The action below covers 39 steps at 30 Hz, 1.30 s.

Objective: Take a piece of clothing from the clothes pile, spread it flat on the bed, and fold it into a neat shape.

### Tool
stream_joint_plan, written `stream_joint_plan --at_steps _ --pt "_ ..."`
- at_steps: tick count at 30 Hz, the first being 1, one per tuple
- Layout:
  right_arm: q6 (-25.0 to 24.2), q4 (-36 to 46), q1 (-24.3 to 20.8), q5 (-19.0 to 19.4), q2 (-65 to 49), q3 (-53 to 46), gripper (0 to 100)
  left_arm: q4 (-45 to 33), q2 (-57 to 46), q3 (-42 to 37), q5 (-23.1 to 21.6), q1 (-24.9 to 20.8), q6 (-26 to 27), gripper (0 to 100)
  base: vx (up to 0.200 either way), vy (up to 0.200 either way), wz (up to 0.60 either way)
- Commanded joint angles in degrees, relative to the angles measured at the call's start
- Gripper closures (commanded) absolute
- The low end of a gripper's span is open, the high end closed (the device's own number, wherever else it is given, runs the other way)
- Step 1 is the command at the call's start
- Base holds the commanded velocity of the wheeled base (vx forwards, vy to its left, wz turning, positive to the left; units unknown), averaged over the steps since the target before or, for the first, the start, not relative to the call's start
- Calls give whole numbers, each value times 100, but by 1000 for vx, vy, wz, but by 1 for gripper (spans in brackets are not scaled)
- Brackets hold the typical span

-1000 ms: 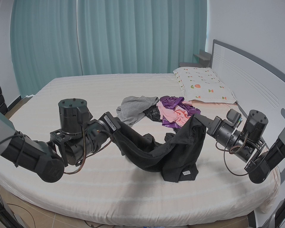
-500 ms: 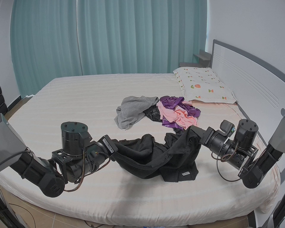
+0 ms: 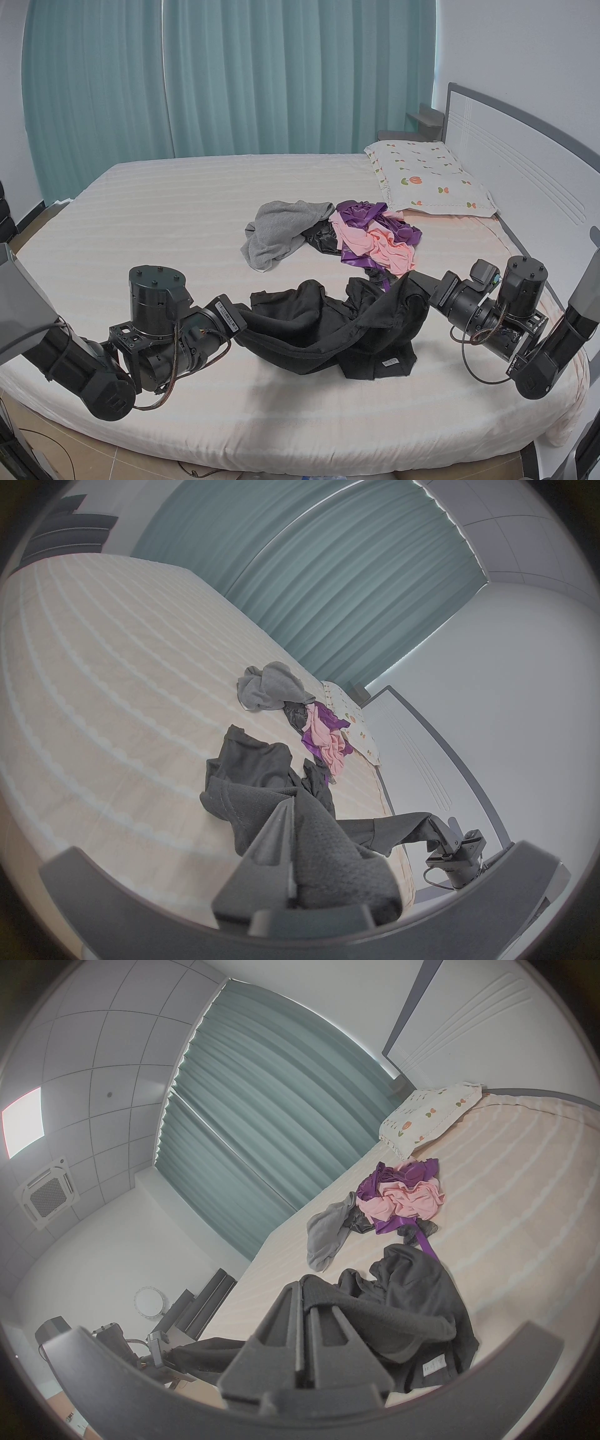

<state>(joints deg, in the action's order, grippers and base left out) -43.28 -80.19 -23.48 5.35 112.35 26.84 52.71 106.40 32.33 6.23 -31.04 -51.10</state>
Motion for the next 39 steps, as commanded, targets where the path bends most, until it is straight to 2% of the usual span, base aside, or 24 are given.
stream_joint_plan --at_steps 1,5,19,23,39 --pt "12 -5 -34 1 -117 -56 100 2 -23 -34 1 -8 -5 100 -200 0 0" --pt "12 3 1 1 -169 -65 100 2 -93 -95 1 -8 4 100 -200 0 0" --pt "-5 -5 10 1 -125 -92 100 11 -67 -60 19 -8 -23 100 0 0 0" --pt "-5 -5 -8 1 -99 -118 100 11 -93 -104 19 -148 -31 100 0 0 0" --pt "21 3 28 -25 -354 -136 100 2 -278 -95 10 -95 -102 100 0 200 0"
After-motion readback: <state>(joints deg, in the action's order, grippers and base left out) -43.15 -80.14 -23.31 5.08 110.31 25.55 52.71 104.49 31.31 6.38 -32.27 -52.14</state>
